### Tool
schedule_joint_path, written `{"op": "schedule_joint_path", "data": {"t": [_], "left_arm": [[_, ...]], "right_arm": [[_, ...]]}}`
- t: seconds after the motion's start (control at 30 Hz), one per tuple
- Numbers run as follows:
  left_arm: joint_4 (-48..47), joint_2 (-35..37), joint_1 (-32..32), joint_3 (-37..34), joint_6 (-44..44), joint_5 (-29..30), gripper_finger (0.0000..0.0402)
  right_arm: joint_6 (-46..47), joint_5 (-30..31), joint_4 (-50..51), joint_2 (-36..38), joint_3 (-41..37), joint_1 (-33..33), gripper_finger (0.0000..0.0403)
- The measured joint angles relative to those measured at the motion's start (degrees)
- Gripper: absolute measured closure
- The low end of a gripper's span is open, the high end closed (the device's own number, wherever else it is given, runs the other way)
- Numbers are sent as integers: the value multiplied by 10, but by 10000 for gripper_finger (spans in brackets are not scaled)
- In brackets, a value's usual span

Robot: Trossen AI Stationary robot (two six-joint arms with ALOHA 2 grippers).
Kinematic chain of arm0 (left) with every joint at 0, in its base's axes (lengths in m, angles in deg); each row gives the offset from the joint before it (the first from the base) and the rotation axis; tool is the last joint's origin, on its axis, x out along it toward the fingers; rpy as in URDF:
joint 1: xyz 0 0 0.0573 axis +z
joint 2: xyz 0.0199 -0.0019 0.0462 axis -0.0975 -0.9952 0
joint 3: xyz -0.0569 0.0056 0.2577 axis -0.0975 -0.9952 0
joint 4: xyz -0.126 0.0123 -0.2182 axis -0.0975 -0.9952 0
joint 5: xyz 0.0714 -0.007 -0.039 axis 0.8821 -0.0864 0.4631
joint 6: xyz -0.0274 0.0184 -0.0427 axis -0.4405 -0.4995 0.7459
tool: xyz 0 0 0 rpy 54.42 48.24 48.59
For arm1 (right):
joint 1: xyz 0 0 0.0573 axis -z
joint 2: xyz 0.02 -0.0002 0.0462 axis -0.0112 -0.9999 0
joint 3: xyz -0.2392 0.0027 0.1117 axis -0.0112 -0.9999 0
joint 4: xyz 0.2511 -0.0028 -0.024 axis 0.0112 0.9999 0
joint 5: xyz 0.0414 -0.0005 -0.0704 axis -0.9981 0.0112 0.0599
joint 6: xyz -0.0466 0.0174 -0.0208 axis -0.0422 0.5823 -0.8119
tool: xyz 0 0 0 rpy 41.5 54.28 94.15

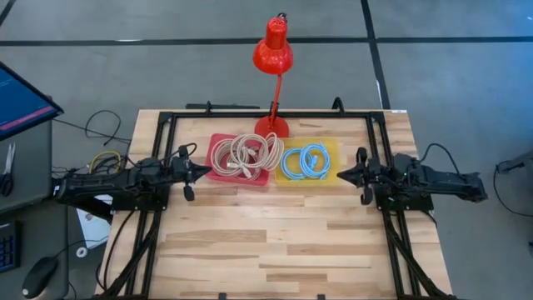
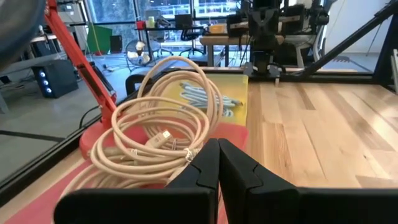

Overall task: Sort HDMI cables
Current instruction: Return to Home Position

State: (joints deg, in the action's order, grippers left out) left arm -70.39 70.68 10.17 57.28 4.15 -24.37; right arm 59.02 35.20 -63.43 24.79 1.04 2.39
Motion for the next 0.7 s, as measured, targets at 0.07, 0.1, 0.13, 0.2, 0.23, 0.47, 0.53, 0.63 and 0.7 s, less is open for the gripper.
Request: {"op": "schedule_joint_path", "data": {"t": [0.07,0.1,0.13,0.2,0.23,0.47,0.53,0.63,0.7], "left_arm": [[0,0,0,0,-1,0,398],[0,0,0,0,-1,0,398],[0,0,0,0,-1,0,398],[0,0,0,0,-1,0,398],[0,0,0,0,-1,0,398],[-1,-3,0,0,-11,0,395],[-1,-11,0,0,-26,2,394],[0,-31,0,0,-27,11,393],[0,-44,0,0,-27,11,393]], "right_arm": [[4,-1,-24,0,-26,0,403],[7,-1,-34,0,-35,0,403],[9,-1,-50,0,-40,0,403],[-2,-10,-61,-1,-41,0,403],[-12,-13,-62,0,-42,0,403],[-29,-13,-58,-18,-42,0,403],[-17,-13,-57,-27,-42,0,403],[17,-12,-57,-43,-42,0,403],[33,-12,-57,-51,-42,0,403]]}}
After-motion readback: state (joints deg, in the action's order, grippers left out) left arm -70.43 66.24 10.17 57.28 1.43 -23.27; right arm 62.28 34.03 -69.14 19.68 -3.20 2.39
